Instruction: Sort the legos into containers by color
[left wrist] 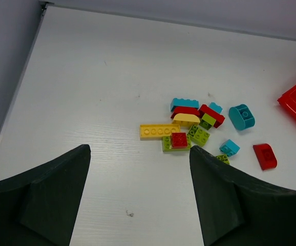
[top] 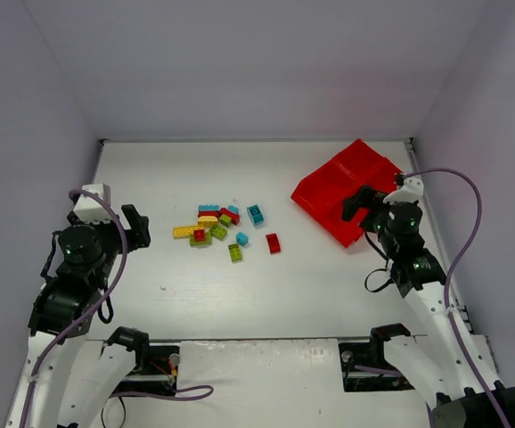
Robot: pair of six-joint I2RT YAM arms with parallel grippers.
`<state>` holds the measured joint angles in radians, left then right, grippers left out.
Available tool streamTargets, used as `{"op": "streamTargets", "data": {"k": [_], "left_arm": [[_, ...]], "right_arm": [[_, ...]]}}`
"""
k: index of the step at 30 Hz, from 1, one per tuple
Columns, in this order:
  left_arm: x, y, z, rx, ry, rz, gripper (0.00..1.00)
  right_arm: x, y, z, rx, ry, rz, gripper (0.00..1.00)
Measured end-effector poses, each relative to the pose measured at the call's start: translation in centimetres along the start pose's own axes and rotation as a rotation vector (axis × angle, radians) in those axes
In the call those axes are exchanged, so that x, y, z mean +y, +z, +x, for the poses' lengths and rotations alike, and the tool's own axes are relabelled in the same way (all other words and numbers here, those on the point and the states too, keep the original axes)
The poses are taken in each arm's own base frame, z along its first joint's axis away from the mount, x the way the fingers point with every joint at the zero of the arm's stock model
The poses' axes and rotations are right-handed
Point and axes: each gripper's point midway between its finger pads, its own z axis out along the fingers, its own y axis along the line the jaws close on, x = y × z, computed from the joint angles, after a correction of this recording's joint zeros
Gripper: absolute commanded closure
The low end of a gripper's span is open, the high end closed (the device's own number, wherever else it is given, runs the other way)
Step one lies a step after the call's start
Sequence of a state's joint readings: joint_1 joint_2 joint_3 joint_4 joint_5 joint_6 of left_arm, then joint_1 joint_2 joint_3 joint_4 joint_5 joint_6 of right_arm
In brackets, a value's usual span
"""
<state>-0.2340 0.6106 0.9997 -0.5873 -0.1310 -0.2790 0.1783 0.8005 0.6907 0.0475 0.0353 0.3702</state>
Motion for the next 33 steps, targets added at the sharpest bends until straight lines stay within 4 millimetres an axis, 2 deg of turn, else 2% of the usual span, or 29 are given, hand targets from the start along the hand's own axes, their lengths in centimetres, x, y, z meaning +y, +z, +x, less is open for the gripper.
{"op": "streamTargets", "data": {"k": [4, 11, 16, 18, 22, 25, 27, 33], "left_arm": [[0.1, 0.5, 1.4, 0.036, -0.005, -0.007, 0.29], [0.0, 1.8, 3.5, 0.089, -0.021, -0.009, 0.29], [-0.3, 2.6, 4.4, 0.112, -0.026, -0.003, 0.28], [-0.3, 2.7, 4.5, 0.111, -0.026, -0.003, 0.29], [-0.1, 3.0, 5.4, 0.116, -0.025, -0.006, 0.29], [0.2, 3.0, 6.2, 0.129, -0.02, -0.015, 0.29], [0.3, 2.9, 6.1, 0.12, -0.021, -0.019, 0.29], [0.5, 2.4, 5.6, 0.091, -0.023, -0.027, 0.29]], "right_arm": [[1.2, 0.3, 0.9, 0.044, -0.022, -0.07, 0.0], [4.0, 3.3, 3.9, 0.202, -0.091, -0.15, 0.0], [7.2, 5.6, 5.5, 0.279, -0.173, -0.199, 0.0], [8.7, 6.6, 6.2, 0.294, -0.22, -0.217, 0.06], [12.2, 8.6, 8.7, 0.34, -0.319, -0.261, 0.13], [14.2, 10.4, 11.0, 0.38, -0.373, -0.287, 0.1], [14.9, 11.7, 12.7, 0.412, -0.403, -0.291, 0.04], [16.5, 14.9, 17.4, 0.491, -0.47, -0.294, 0.04]]}}
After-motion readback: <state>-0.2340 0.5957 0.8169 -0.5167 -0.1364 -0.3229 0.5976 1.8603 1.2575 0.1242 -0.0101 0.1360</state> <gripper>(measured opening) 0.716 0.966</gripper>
